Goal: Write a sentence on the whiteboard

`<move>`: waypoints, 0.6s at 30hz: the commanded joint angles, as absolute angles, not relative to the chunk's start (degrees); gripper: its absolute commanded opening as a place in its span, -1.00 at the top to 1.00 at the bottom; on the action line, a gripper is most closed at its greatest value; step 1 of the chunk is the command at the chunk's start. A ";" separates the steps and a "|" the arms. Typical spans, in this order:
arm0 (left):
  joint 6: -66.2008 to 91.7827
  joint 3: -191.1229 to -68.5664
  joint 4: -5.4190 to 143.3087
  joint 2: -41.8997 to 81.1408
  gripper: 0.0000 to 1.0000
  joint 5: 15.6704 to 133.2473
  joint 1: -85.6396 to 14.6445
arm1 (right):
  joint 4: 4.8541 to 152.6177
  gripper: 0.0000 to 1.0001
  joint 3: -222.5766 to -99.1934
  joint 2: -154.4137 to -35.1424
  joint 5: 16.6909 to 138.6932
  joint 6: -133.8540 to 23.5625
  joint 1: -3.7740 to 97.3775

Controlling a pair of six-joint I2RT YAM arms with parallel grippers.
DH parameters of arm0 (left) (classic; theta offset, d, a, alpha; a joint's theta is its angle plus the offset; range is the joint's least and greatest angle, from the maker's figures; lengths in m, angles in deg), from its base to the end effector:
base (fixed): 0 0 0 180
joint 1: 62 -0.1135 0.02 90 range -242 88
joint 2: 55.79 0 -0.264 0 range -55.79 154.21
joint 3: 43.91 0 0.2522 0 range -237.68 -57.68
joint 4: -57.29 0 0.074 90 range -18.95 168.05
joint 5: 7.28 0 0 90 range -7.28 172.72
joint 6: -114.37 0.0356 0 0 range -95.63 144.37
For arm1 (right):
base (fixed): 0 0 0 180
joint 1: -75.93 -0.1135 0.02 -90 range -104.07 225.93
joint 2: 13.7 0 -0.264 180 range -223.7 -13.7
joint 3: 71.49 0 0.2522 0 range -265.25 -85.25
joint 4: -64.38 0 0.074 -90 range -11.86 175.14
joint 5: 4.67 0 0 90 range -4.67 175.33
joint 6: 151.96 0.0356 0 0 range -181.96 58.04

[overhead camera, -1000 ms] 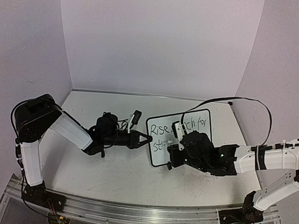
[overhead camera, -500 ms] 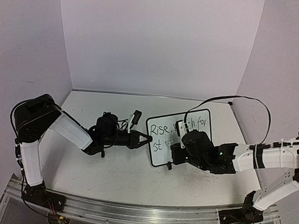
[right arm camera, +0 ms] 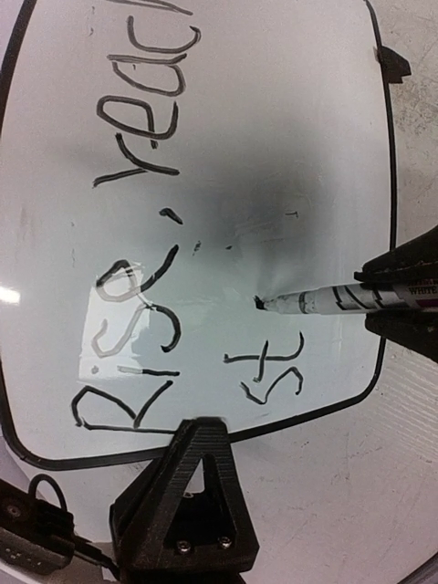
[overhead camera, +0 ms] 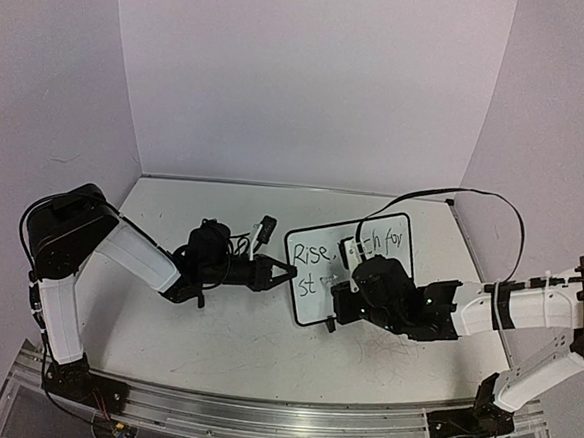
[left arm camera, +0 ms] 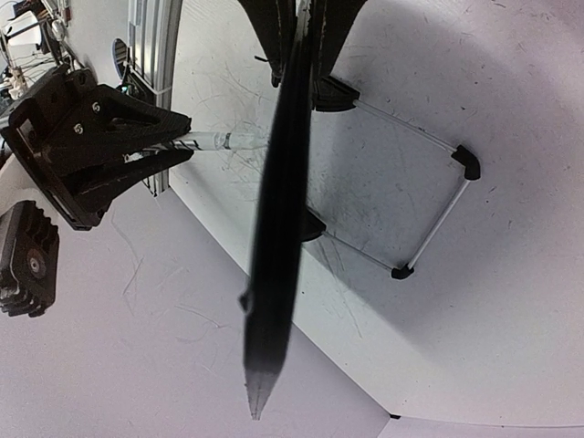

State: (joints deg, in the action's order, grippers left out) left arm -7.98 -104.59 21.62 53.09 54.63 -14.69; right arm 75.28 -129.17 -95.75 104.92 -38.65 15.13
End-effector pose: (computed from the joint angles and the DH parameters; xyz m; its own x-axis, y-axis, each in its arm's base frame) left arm 0.2429 -0.2880 0.1524 -0.6380 -0.0046 -0.7700 0.7324 0.3052 -0.6086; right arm 0.1573 0.2569 0.2088 -0.5313 -0.1865 -0.8264 -0.5211 0.8410 0.1453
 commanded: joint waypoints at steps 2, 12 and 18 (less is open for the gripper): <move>-8.17 -105.53 25.70 52.24 1.00 54.45 -13.93 | 75.22 1.00 -129.73 -96.93 102.88 -39.48 15.37; -7.89 -105.78 26.02 52.40 1.00 54.27 -13.92 | 76.00 1.00 -127.83 -97.26 101.21 -38.62 15.34; -7.77 -105.73 26.30 52.33 1.00 54.31 -13.93 | 77.02 1.00 -127.22 -97.06 102.41 -38.03 15.29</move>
State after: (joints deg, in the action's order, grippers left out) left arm -7.25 -104.59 21.89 53.09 54.48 -14.68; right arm 75.42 -128.19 -96.11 100.62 -38.76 15.07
